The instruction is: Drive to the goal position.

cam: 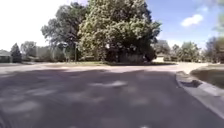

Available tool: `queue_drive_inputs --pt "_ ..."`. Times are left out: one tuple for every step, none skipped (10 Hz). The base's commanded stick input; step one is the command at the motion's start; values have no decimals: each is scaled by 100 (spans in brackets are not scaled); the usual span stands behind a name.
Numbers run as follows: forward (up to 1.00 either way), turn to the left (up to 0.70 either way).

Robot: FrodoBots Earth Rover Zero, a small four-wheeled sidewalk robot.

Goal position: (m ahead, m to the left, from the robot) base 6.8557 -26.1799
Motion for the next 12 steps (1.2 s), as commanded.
queue_drive_inputs --pt "100 0" --pt "100 0" --pt "100 0" --pt "100 0" --pt "100 0" --pt "100 0" --pt "100 -21" --pt "100 -40" --pt "100 -40" --pt "100 -40" --pt "100 -40" --pt "100 -40"
